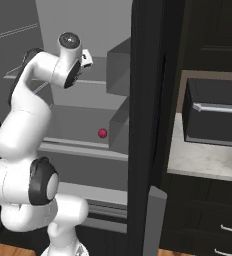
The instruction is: Move the baguette and radish from the top shelf to the second highest shelf to make space. Then, place the pitcher from the counter on the cleared top shelf.
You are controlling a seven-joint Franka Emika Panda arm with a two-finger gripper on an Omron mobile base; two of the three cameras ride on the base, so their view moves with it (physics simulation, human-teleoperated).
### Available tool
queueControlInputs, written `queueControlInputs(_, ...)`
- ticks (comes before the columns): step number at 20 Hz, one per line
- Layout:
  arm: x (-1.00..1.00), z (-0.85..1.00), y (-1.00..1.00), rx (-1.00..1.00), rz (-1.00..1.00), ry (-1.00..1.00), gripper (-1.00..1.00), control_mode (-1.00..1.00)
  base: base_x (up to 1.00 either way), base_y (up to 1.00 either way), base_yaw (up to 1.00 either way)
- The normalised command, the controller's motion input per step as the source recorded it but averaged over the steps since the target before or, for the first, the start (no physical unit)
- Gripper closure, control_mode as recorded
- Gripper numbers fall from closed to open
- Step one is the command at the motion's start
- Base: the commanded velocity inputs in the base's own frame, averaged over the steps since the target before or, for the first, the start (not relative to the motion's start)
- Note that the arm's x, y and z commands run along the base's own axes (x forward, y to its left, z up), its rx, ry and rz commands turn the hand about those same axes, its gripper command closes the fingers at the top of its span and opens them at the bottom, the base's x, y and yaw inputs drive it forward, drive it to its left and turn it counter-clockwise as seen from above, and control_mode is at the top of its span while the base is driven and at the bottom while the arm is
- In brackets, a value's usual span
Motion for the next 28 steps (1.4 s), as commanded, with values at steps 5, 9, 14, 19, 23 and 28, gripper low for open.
queueControlInputs(5,-1.0,0.23,0.0,0.06,-0.07,-0.01,1.0,-1.0,0.0,0.0,0.0)
queueControlInputs(9,-1.0,0.04,0.0,0.13,-0.05,0.0,1.0,-1.0,0.0,0.0,0.0)
queueControlInputs(14,-1.0,-0.12,-0.01,0.13,-0.02,0.01,1.0,-1.0,0.0,0.0,0.0)
queueControlInputs(19,-0.95,-0.3,-0.03,0.03,0.0,0.21,1.0,-1.0,0.0,0.0,0.0)
queueControlInputs(23,-0.76,-0.49,0.0,0.0,0.0,0.32,1.0,-1.0,0.0,0.0,0.0)
queueControlInputs(28,-0.38,-0.64,0.0,0.0,0.0,0.31,1.0,-1.0,0.0,0.0,0.0)
